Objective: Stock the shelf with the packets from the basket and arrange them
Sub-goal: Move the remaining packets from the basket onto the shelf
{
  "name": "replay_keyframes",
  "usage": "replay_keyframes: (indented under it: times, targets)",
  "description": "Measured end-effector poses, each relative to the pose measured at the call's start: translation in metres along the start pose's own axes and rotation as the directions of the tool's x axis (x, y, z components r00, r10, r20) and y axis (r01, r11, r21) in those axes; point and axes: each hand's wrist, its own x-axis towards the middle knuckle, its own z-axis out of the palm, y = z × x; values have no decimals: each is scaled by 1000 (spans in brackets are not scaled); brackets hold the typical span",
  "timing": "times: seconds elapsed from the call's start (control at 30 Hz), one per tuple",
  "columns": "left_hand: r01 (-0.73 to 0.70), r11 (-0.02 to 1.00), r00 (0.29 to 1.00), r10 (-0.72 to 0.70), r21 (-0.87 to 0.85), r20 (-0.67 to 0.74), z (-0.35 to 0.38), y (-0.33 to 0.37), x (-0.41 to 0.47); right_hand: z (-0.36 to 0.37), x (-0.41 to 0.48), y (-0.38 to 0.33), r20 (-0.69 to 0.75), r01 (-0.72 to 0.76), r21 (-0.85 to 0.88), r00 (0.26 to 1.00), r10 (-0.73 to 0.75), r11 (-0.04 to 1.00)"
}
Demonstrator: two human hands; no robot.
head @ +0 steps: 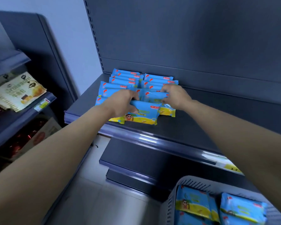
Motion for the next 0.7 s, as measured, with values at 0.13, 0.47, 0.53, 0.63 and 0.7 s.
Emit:
replay_keyframes:
  times: [0.13, 0.47, 0.53, 0.63, 0.7]
  targets:
    - [-1, 999, 999, 3, -39, 38, 12, -2, 23, -7, -6, 10, 21, -8, -48, 1000, 9, 999]
    - [-80, 980, 996, 85, 179, -17, 38, 8, 48, -29, -44, 22, -70, 35, -189, 996, -49, 981]
    - [-97, 966, 993, 112, 240, -47, 39, 12, 45, -33, -52, 18, -100, 58, -242, 991, -84, 969]
    - [-152, 955, 967, 197, 256, -164, 40, 25, 34, -40, -69, 12, -158, 88, -311, 977, -142, 947]
    - [-216, 936, 913, 294, 278, -282, 41, 37, 24, -47, -82, 10, -201, 92, -344, 965, -169, 935]
